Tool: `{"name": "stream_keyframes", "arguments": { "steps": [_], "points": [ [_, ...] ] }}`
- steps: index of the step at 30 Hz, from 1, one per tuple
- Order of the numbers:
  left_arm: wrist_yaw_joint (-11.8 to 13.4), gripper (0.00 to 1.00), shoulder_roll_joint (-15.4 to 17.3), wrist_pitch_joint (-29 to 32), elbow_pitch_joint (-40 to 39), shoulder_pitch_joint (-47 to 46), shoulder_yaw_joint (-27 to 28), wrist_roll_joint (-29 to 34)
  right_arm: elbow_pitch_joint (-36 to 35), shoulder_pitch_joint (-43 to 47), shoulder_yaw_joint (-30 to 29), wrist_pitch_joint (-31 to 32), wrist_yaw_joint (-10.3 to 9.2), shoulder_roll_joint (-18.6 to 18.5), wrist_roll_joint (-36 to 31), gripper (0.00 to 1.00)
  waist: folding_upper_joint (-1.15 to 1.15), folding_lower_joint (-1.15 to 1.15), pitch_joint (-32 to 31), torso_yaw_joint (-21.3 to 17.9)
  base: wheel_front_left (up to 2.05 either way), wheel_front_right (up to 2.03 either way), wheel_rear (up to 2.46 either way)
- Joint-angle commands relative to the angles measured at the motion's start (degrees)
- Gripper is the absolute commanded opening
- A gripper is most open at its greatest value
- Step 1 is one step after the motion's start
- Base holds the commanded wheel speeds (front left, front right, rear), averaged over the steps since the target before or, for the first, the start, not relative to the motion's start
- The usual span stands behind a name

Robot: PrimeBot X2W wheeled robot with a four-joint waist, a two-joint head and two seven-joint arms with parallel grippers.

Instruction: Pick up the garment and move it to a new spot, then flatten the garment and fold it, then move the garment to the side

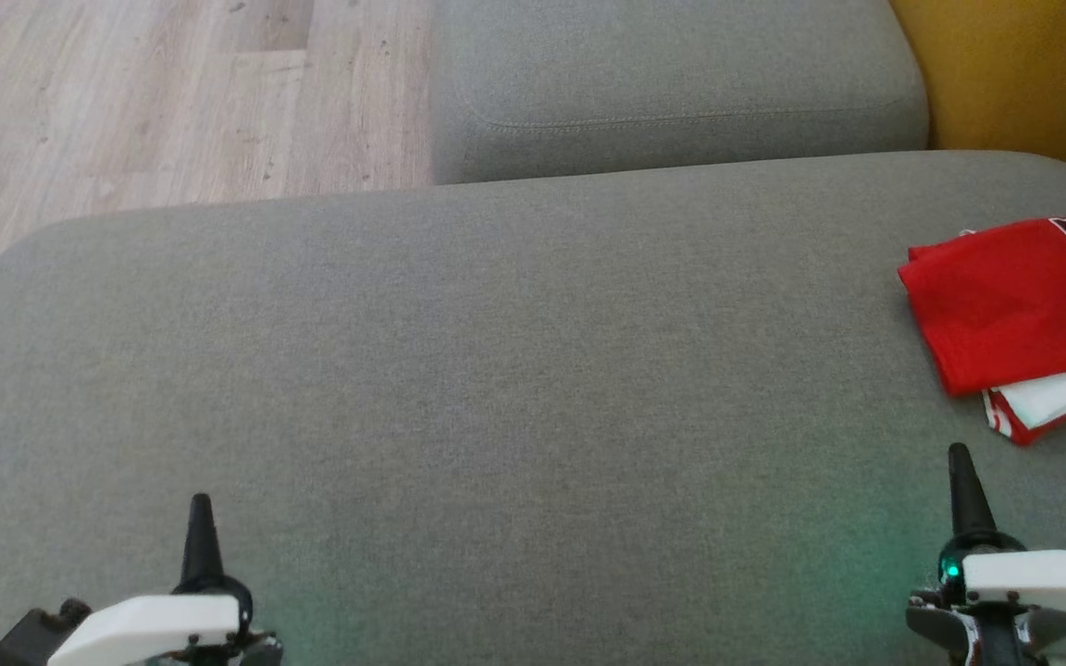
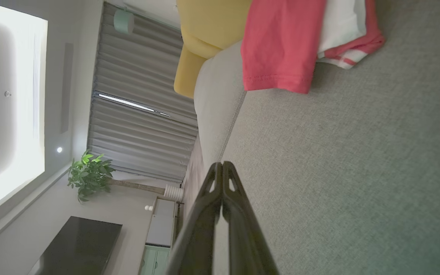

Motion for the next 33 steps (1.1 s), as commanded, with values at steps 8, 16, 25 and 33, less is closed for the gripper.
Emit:
{"name": "stream_keyframes", "arguments": {
  "steps": [8,16,25,33],
  "points": [
    [-1.45,0.00,0.59,1.95,-0.60,-4.80,3.80,-7.35,-1.48,-5.39,-0.10,1.91,0.33,-1.41,7.77,0.00,0.00,0.00,0.54,-0.25,0.00,0.00,0.00],
    [-2.38,0.00,0.54,3.31,0.13,-6.22,5.10,-12.68,-1.20,-6.68,-0.66,3.27,0.36,-1.40,13.24,0.00,0.00,0.00,0.98,-0.45,0.00,0.00,0.00],
    [-3.31,0.00,0.48,4.68,0.86,-7.65,6.40,-18.00,-0.93,-7.98,-1.24,4.63,0.38,-1.38,18.71,0.00,0.00,0.00,1.41,-0.65,0.00,0.00,0.00],
    [-3.90,0.00,0.38,5.62,1.33,-8.56,7.32,-21.29,-0.75,-8.81,-1.67,5.55,0.40,-1.32,22.11,0.00,0.00,0.00,1.69,-0.77,0.00,0.00,0.00]
  ]
}}
